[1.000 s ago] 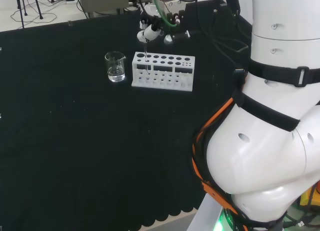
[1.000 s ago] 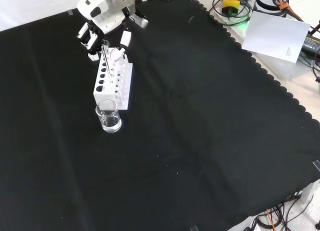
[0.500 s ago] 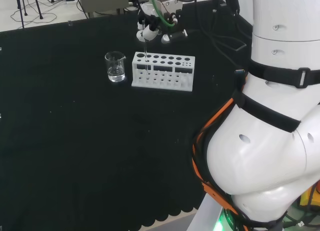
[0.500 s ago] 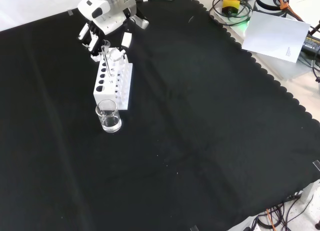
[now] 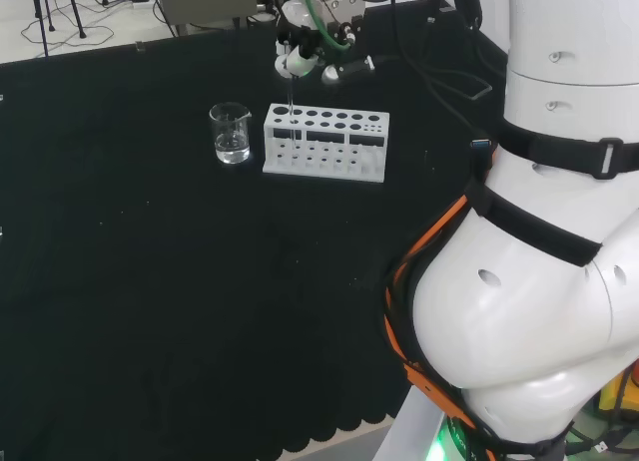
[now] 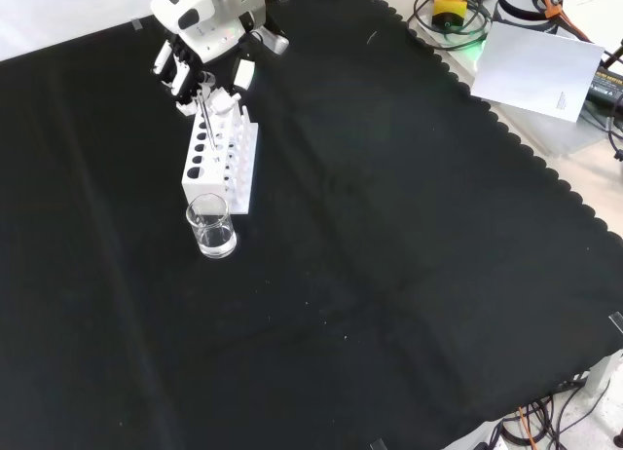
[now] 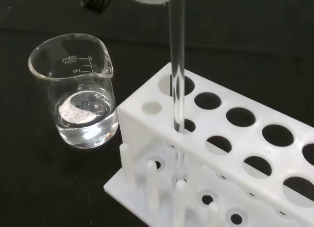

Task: Take the glass rod from the white test tube rack.

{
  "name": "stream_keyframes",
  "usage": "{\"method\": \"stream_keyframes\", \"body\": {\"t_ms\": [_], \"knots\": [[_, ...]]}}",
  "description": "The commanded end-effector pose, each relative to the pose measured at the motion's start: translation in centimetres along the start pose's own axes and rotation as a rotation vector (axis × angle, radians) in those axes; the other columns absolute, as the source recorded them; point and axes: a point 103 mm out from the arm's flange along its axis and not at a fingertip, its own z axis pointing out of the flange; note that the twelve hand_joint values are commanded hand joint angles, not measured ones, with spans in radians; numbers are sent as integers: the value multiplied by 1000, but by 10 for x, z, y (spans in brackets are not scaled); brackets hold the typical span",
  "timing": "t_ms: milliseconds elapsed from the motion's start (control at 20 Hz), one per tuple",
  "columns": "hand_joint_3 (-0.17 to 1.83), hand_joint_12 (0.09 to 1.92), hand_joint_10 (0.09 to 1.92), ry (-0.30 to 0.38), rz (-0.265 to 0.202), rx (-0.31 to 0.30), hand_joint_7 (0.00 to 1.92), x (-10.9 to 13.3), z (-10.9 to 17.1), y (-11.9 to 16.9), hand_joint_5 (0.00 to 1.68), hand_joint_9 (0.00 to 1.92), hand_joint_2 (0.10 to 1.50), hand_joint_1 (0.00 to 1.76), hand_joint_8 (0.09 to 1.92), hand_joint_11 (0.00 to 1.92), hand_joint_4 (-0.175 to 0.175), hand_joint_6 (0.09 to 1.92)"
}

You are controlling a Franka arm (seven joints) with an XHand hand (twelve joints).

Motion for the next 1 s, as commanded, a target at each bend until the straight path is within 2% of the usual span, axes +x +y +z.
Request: {"method": "stream_keyframes", "body": {"t_ms": [50, 200, 300, 350, 400, 500, 750, 850, 1000], "knots": [[667, 1328, 986, 0, -14, -8, 1239, 7, -8, 3, 799, 1474, 798, 1012, 974, 645, -175, 853], [670, 1327, 985, 4, -18, -15, 1242, 8, -8, 2, 803, 1477, 798, 1017, 973, 650, -175, 853], [682, 1319, 967, -32, 15, -18, 1248, 8, -8, 2, 812, 1494, 790, 1026, 968, 662, -175, 852], [554, 1314, 950, -50, 23, -29, 1258, 10, -9, 2, 853, 1511, 860, 1067, 965, 679, -175, 945], [424, 1296, 934, -66, 29, -45, 1177, 11, -10, 3, 899, 1523, 916, 1143, 987, 707, -175, 986], [305, 1243, 930, -83, 38, -79, 1092, 12, -13, 2, 974, 1531, 950, 1235, 987, 797, -175, 974], [691, 1106, 990, -86, 41, -152, 1103, 14, -27, 0, 1048, 1546, 733, 1283, 1047, 995, -175, 1026], [619, 1053, 999, -87, 35, -174, 1108, 18, -36, -2, 997, 1555, 786, 1282, 1147, 1036, -175, 929], [538, 981, 970, -78, 30, -187, 1133, 23, -49, -6, 1020, 1567, 817, 1288, 1147, 1074, -175, 783]]}}
